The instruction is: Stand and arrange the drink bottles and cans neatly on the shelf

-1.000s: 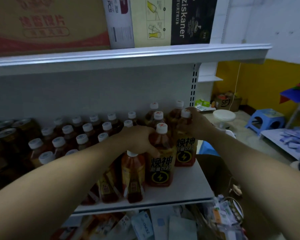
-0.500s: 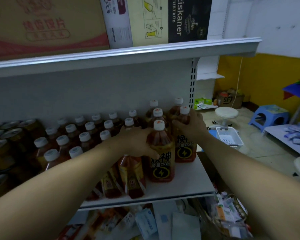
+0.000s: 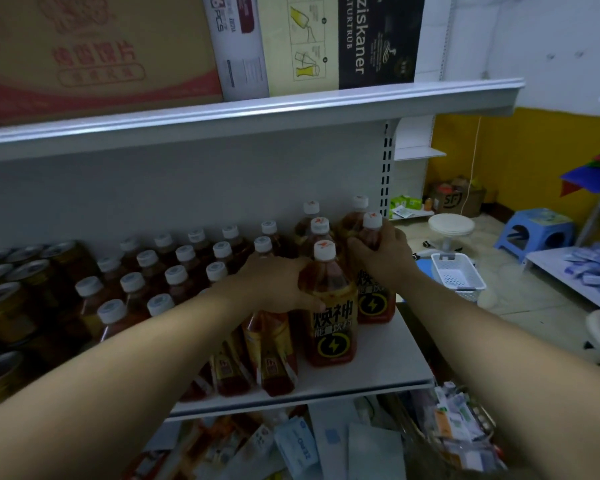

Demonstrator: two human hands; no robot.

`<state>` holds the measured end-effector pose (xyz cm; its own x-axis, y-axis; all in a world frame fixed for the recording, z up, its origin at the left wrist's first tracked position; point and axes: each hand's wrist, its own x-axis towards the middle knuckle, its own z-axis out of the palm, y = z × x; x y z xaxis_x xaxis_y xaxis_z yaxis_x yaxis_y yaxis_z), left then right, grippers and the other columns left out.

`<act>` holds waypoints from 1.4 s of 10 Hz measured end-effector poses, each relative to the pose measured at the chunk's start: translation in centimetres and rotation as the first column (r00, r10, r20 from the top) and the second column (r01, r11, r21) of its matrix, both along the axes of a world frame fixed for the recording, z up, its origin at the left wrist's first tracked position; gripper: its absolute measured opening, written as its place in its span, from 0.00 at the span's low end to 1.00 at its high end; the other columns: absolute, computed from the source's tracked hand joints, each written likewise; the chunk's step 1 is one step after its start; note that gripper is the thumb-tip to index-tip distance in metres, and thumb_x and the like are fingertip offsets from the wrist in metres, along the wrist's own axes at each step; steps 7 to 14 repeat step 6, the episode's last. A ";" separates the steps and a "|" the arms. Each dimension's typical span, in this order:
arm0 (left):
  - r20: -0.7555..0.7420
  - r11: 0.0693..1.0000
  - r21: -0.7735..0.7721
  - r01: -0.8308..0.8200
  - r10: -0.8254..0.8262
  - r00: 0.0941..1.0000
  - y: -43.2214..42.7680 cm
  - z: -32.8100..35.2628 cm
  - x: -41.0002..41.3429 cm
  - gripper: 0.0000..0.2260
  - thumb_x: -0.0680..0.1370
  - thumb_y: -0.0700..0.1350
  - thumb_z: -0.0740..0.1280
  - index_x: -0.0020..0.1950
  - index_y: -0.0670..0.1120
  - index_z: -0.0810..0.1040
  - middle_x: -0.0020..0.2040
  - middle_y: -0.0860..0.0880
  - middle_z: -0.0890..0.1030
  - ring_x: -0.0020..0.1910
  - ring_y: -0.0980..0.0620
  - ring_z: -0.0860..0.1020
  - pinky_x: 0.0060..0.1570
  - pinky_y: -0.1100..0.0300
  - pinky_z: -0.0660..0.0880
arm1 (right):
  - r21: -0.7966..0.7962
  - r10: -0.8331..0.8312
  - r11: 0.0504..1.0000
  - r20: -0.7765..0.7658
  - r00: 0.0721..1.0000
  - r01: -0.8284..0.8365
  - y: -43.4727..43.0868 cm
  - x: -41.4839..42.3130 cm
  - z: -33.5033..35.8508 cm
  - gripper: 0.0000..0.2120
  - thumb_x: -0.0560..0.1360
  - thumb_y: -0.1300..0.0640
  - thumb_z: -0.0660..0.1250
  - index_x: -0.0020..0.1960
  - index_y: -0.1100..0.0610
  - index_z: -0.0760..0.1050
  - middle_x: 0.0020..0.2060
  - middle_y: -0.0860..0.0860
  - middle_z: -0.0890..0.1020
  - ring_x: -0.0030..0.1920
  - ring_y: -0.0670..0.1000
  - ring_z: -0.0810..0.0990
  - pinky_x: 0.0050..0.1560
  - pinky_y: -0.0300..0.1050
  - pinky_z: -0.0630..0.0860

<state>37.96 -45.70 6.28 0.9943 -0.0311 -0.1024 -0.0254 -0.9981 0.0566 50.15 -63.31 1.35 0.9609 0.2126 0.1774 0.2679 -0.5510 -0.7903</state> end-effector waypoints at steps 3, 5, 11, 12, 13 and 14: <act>-0.008 0.993 0.060 -0.098 0.098 0.995 3.4 -0.9 -3.2 0.46 0.69 0.73 0.58 0.78 0.52 0.47 0.79 0.51 0.44 0.77 0.48 0.45 0.73 0.41 0.46 | 0.040 -0.036 0.999 0.276 0.960 0.026 1.9 -2.5 0.9 0.38 0.71 0.32 0.58 0.73 0.53 0.63 0.74 0.59 0.62 0.74 0.59 0.58 0.71 0.58 0.61; 0.009 0.992 -0.090 -0.086 0.087 0.996 4.2 -0.4 -4.0 0.41 0.72 0.71 0.59 0.78 0.52 0.50 0.79 0.52 0.49 0.77 0.49 0.48 0.74 0.44 0.51 | -0.194 0.048 0.981 0.122 0.991 -0.023 1.8 -2.5 2.6 0.32 0.72 0.29 0.52 0.67 0.45 0.70 0.76 0.56 0.59 0.77 0.58 0.50 0.72 0.57 0.56; 0.035 0.988 -0.130 -0.085 0.091 0.995 6.8 0.4 -5.7 0.39 0.71 0.72 0.58 0.76 0.55 0.56 0.76 0.54 0.59 0.74 0.49 0.61 0.71 0.46 0.59 | -0.334 0.093 0.942 0.168 0.981 -0.032 2.8 -3.6 4.6 0.37 0.72 0.27 0.47 0.68 0.50 0.70 0.71 0.56 0.67 0.72 0.60 0.62 0.68 0.55 0.62; 0.035 0.988 -0.130 -0.085 0.091 0.995 6.8 0.4 -5.7 0.39 0.71 0.72 0.58 0.76 0.55 0.56 0.76 0.54 0.59 0.74 0.49 0.61 0.71 0.46 0.59 | -0.334 0.093 0.942 0.168 0.981 -0.032 2.8 -3.6 4.6 0.37 0.72 0.27 0.47 0.68 0.50 0.70 0.71 0.56 0.67 0.72 0.60 0.62 0.68 0.55 0.62; 0.035 0.988 -0.130 -0.085 0.091 0.995 6.8 0.4 -5.7 0.39 0.71 0.72 0.58 0.76 0.55 0.56 0.76 0.54 0.59 0.74 0.49 0.61 0.71 0.46 0.59 | -0.334 0.093 0.942 0.168 0.981 -0.032 2.8 -3.6 4.6 0.37 0.72 0.27 0.47 0.68 0.50 0.70 0.71 0.56 0.67 0.72 0.60 0.62 0.68 0.55 0.62; 0.035 0.988 -0.130 -0.085 0.091 0.995 6.8 0.4 -5.7 0.39 0.71 0.72 0.58 0.76 0.55 0.56 0.76 0.54 0.59 0.74 0.49 0.61 0.71 0.46 0.59 | -0.334 0.093 0.942 0.168 0.981 -0.032 2.8 -3.6 4.6 0.37 0.72 0.27 0.47 0.68 0.50 0.70 0.71 0.56 0.67 0.72 0.60 0.62 0.68 0.55 0.62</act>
